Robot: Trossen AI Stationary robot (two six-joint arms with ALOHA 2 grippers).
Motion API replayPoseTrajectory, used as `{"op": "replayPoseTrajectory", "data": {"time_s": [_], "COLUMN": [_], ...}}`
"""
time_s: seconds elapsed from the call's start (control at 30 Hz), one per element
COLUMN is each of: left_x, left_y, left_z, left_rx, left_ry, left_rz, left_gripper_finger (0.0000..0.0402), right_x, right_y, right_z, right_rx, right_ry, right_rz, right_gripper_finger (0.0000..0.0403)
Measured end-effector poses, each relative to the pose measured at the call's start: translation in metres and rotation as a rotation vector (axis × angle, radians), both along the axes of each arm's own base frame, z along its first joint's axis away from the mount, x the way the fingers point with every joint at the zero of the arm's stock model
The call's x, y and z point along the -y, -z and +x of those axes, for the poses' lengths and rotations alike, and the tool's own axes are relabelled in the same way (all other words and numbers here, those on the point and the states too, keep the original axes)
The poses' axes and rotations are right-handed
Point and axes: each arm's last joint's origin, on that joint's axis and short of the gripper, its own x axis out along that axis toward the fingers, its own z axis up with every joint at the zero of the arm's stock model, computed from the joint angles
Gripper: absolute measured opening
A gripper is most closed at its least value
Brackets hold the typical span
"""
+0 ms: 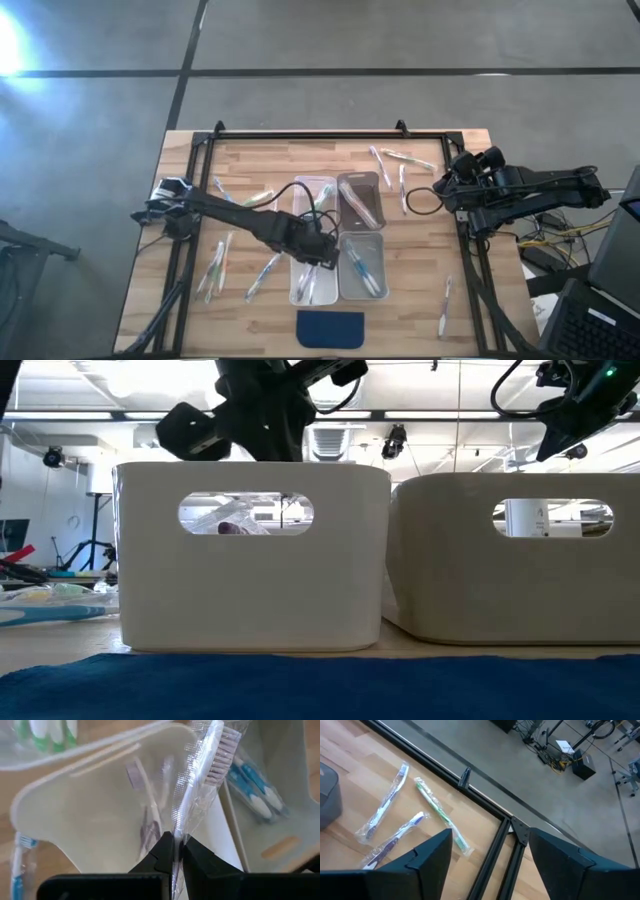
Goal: Pick & Place Toothbrushes
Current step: Put the violet toothbrush into the white bin
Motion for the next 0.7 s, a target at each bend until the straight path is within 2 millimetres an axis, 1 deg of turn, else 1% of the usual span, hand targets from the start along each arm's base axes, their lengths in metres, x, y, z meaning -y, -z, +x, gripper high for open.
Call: {"op": "replayPoseTrajectory", "data": {"time_s": [0.13,0.27,0.5,0.7], "left_x": [0.002,0.001,-0.002,-0.006], "left_y": [0.006,0.014,0.034,0.049], "left_z": [0.004,0.007,0.007,0.006], "left_rx": [-0.008,-0.025,-0.027,-0.019], "left_ry": [0.010,0.014,0.005,-0.005], "left_rz": [-0.023,-0.045,-0.116,-0.162], "left_gripper_finger": [0.0022,0.0022,0.0023,0.0024], "right_x": [0.000,0.000,0.000,0.000], "right_y": [0.000,0.000,0.000,0.000], "right_z": [0.000,0.000,0.000,0.000], "right_rx": [0.000,-0.001,-0.001,-0.001], "right_ry": [0.000,-0.001,0.000,0.000], "right_rz": [0.000,0.000,0.000,0.000], "right_gripper_finger": [0.0259,0.0247,0.0228,0.0225]}}
